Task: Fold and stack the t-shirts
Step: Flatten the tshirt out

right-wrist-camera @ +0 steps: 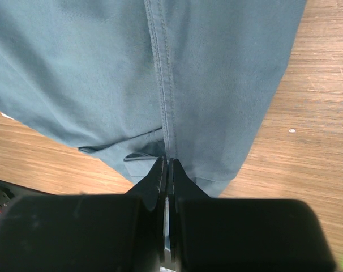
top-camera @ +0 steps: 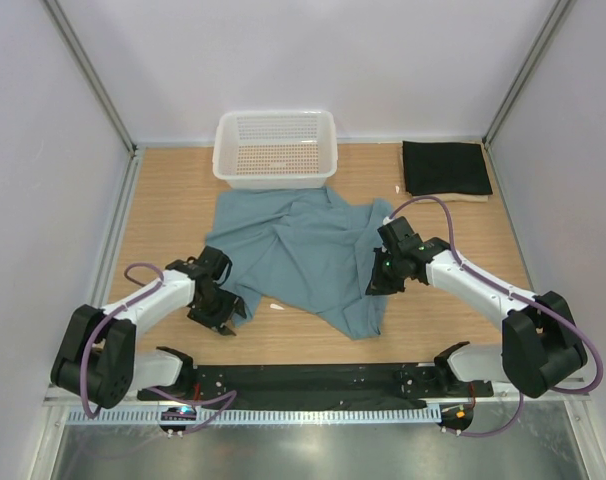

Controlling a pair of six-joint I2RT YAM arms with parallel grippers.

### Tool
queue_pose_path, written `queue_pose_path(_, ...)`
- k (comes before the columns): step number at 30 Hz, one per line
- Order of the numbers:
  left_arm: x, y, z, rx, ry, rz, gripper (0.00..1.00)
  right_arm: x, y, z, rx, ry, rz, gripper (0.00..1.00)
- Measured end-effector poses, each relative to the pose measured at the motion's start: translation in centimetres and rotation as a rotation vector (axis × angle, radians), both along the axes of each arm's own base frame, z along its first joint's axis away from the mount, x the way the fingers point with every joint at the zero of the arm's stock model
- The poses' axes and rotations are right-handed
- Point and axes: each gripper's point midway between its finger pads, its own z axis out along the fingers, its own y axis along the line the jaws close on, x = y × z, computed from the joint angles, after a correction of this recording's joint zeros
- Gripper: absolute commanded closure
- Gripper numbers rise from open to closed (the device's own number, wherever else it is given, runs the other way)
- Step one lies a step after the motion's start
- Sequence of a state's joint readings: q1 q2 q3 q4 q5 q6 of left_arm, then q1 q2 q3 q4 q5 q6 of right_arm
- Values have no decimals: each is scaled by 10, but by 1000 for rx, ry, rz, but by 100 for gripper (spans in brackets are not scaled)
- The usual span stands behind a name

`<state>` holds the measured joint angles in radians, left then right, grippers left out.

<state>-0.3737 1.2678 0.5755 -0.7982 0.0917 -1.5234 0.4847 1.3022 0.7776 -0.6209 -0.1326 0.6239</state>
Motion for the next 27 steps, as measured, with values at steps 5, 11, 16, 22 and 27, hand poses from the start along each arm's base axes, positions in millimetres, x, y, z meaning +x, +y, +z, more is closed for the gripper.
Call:
queue_pose_path(5,-2,-4,-1,-19,27,69,59,0,0,0,0,0,0,99)
queue_pose_path(11,-6,-3,-3,-33,33,105,100,1,-1,3,-1,-14,-4,99)
queue_pose_path(16,1,9,-1,-15,-30,109,100,7,-8,10,-28,-68,-24,99)
queue_pose_path(22,32,39,37,126,-180,17,100,21,-34,31,-154,-179,-48,99)
queue_pose_path(27,96,41,144,186,-497,-120,100,48,-56,88,-241,-410,-77,99)
